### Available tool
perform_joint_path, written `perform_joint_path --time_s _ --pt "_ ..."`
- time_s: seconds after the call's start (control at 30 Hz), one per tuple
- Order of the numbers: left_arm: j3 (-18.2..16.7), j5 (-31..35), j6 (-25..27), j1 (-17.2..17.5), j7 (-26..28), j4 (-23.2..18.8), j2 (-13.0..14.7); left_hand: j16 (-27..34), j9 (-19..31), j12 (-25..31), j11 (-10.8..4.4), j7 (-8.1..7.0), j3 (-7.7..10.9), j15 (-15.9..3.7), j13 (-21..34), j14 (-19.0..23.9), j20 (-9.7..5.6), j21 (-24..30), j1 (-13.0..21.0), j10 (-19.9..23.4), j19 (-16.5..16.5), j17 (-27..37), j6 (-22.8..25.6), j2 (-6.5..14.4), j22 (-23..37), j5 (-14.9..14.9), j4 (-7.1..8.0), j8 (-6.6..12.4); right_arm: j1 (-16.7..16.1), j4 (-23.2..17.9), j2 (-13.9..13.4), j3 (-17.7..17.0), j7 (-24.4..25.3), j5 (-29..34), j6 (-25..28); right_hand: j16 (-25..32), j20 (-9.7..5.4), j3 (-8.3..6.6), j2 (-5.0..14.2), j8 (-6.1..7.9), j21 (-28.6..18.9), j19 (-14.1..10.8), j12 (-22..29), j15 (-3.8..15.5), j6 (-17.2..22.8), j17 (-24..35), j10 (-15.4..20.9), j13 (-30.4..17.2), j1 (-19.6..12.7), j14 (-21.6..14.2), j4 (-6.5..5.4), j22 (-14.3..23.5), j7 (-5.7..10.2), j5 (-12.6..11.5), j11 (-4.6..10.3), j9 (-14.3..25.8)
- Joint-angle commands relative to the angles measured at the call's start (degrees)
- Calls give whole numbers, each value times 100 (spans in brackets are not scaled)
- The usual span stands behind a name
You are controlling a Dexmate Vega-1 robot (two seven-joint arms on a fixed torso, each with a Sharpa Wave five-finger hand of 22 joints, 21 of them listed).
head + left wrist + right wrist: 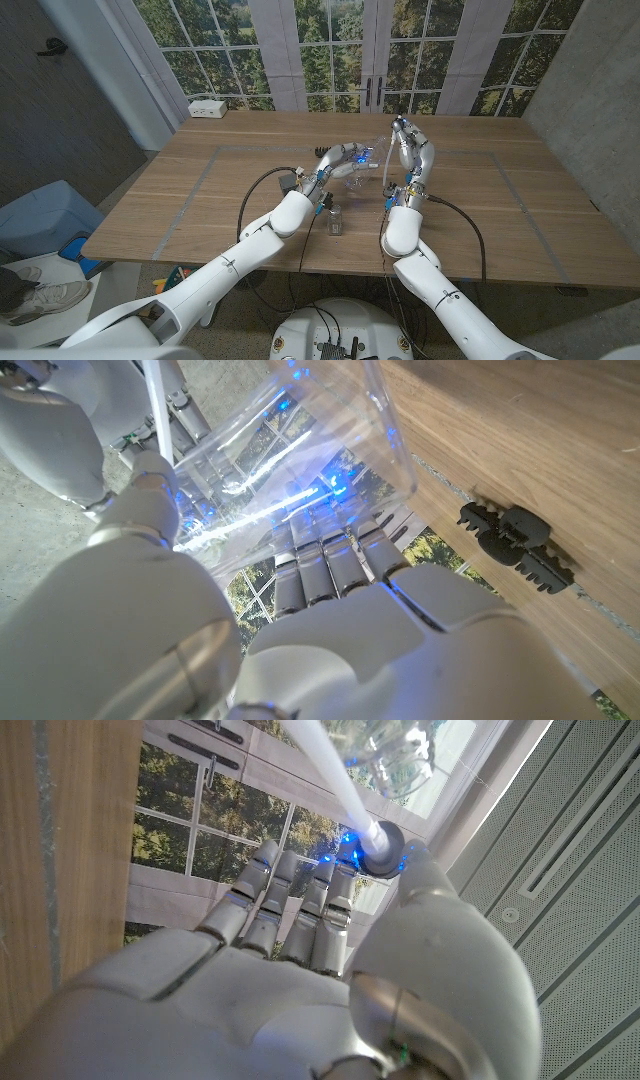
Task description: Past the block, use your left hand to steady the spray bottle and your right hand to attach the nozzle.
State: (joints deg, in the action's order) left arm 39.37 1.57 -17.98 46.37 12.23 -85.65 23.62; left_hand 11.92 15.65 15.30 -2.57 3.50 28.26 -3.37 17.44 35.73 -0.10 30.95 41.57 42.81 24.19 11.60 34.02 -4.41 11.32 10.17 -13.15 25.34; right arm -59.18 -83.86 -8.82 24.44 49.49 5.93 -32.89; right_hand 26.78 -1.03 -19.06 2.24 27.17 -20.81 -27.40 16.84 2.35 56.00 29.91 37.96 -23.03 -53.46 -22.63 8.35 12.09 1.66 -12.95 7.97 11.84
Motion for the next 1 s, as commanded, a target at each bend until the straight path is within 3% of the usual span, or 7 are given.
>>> perform_joint_path --time_s 0.03,0.43,1.0 --pt "34 -12 185 41 -85 -133 60 56 20 36 -488 -357 575 -770 29 34 -2 33 842 572 15 17 1181 1513 28 19 508 396 361 596 -4 -115 52 331 -1250 51 -38 -16 445 36 -67 9 -14 937 155 33 38 -15 -442 -48 59 27 140 -49 14 29" --pt "143 -1 463 44 -238 -239 119 58 15 38 -486 -346 578 -777 43 28 -2 48 834 591 10 20 1199 1507 29 18 494 410 659 674 122 -395 65 669 -1348 52 -52 -20 451 37 -97 -5 -19 940 158 45 56 -18 -470 -62 78 27 168 -46 18 24" --pt "209 23 635 56 -308 -389 197 68 9 38 -486 -348 578 -776 63 35 1 67 825 611 -4 27 1217 1503 30 16 474 428 1104 922 127 -419 172 898 -1339 61 -69 -22 472 33 -123 20 -33 938 148 62 70 -19 -486 -101 78 25 182 -38 50 18"
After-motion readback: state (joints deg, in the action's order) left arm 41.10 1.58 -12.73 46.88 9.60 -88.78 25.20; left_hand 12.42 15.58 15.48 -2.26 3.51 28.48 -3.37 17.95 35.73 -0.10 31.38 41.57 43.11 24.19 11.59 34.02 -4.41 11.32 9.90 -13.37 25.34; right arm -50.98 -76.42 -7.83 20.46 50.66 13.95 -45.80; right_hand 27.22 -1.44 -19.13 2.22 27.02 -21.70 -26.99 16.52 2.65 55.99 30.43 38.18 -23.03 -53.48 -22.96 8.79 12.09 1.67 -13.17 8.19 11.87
